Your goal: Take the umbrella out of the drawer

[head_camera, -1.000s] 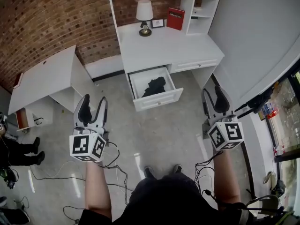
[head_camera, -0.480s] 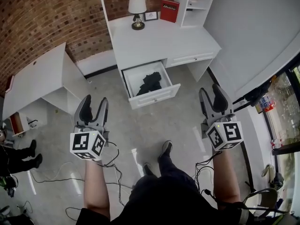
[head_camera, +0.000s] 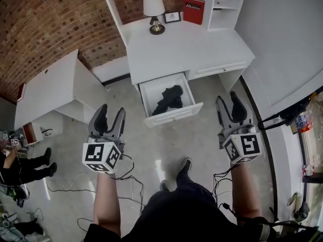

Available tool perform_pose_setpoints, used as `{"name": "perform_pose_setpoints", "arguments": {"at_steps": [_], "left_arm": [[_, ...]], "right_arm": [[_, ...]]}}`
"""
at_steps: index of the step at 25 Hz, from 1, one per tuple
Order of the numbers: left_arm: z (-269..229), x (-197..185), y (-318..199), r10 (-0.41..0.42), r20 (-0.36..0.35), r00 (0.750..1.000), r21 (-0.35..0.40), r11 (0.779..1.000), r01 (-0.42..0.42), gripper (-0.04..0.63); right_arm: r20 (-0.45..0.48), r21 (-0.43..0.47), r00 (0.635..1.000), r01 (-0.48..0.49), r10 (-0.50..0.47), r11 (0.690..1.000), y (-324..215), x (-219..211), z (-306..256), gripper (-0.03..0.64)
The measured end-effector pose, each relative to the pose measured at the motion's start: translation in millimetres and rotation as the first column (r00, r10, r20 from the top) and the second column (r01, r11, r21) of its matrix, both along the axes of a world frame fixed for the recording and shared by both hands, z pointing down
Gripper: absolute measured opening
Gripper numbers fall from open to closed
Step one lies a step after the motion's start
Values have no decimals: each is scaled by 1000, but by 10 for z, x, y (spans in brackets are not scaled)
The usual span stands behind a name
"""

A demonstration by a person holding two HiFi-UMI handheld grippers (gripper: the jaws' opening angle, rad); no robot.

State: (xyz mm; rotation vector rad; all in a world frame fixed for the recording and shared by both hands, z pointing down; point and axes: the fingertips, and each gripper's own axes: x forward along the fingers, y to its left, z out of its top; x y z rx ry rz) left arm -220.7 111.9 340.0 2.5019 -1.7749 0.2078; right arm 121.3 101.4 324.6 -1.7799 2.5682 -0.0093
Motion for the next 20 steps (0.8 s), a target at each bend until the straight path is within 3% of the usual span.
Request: {"name": "perform_pose_setpoints", "arguments": {"at_steps": [5, 14, 20], "left_arm": [[77, 285, -326, -15, 21, 1000, -35, 999, 16, 236], [59, 698, -743, -7, 50, 999, -42, 999, 9, 236], [140, 756, -937, 4, 47, 999, -56, 998, -2, 236]], "right_arm": [[47, -24, 998, 39, -38, 999, -454, 181, 115, 191], [60, -7, 997, 47, -47, 999, -813, 467, 85, 186], [62, -27, 998, 32, -30, 999, -936, 552, 173, 184]]}}
